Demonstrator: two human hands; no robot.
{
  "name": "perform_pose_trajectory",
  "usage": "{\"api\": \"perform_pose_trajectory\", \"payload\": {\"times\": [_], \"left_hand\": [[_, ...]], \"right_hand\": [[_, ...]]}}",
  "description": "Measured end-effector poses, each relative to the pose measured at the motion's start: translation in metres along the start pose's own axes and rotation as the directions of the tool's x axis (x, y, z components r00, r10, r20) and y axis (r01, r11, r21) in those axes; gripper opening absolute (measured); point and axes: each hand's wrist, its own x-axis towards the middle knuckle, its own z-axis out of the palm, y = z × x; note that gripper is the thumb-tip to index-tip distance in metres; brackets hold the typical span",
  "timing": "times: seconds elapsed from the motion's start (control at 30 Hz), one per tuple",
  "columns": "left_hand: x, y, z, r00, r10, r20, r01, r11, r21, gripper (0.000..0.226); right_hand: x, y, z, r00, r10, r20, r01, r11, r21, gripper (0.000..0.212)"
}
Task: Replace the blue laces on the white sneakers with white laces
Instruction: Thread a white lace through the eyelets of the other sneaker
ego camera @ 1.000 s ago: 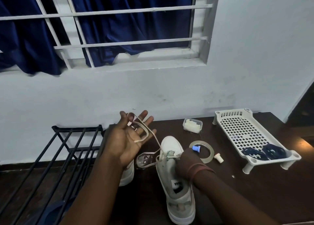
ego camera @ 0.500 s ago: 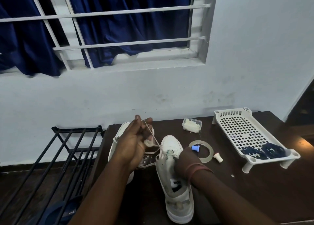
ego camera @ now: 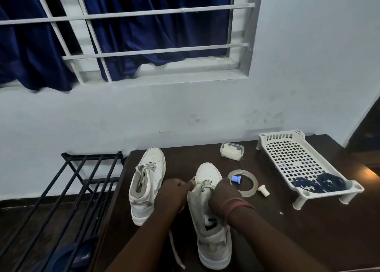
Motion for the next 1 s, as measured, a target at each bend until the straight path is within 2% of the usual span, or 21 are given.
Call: {"api": "perform_pose_trajectory", "payload": {"times": [0.1,0.23,0.33,0.4,0.43,0.47,0.5,0.57,0.67,0.77,0.83,0.9,0.93,1.0], "left_hand": [[0.0,-0.004,0.011,0.999,-0.021,0.036,0.024,0.996,-0.091,0.031],[0.0,0.001,0.006,0.999,0.033,-0.031,-0.035,0.999,-0.04,0.022],[-0.001,0.022,-0.01,0.999,-0.004,-0.049,0.001,0.998,-0.062,0.029],[-0.007,0.038,-0.027,0.998,-0.059,0.002,0.058,0.971,-0.233,0.028],[-0.01,0.046,-0.034,0.991,-0.098,0.087,0.125,0.912,-0.391,0.023],[-0.012,0.051,-0.039,0.971,-0.134,0.199,0.222,0.816,-0.535,0.017],[-0.014,0.056,-0.042,0.943,-0.152,0.295,0.311,0.714,-0.628,0.016],[-0.02,0.063,-0.044,0.911,-0.137,0.389,0.389,0.598,-0.7,0.018],[-0.025,0.065,-0.044,0.926,-0.148,0.346,0.369,0.54,-0.757,0.019],[-0.02,0.057,-0.044,0.948,-0.19,0.257,0.315,0.423,-0.85,0.015],[-0.017,0.057,-0.043,0.957,-0.153,0.248,0.288,0.371,-0.883,0.011],[-0.016,0.058,-0.045,0.959,-0.138,0.249,0.281,0.315,-0.907,0.011],[-0.016,0.059,-0.048,0.961,-0.148,0.233,0.268,0.293,-0.918,0.012],[-0.012,0.058,-0.06,0.977,-0.14,0.164,0.196,0.264,-0.944,0.014]], "right_hand": [[-0.002,0.001,-0.002,0.998,-0.06,0.024,0.061,0.997,-0.045,0.039],[-0.004,0.003,-0.01,0.999,-0.045,0.008,0.045,0.999,-0.022,0.041],[-0.01,-0.001,-0.029,0.989,-0.148,0.022,0.147,0.989,0.036,0.021],[-0.008,-0.003,-0.039,0.969,-0.2,-0.143,0.217,0.969,0.119,0.023],[-0.003,-0.004,-0.04,0.95,-0.229,-0.212,0.271,0.941,0.2,0.021],[-0.004,-0.006,-0.043,0.933,-0.282,-0.223,0.339,0.895,0.29,0.021],[-0.004,-0.009,-0.043,0.918,-0.357,-0.173,0.397,0.829,0.394,0.021],[-0.01,-0.017,-0.041,0.881,-0.469,-0.056,0.424,0.734,0.53,0.03],[-0.013,-0.018,-0.043,0.851,-0.522,-0.055,0.451,0.674,0.585,0.033],[-0.009,-0.008,-0.055,0.879,-0.471,-0.071,0.375,0.592,0.714,0.037],[-0.006,-0.001,-0.061,0.878,-0.471,-0.081,0.367,0.556,0.746,0.039],[-0.005,0.001,-0.059,0.873,-0.48,-0.087,0.391,0.584,0.711,0.034],[-0.005,0.002,-0.058,0.873,-0.475,-0.11,0.428,0.638,0.64,0.032],[0.0,0.008,-0.052,0.894,-0.422,-0.154,0.448,0.815,0.367,0.03]]}}
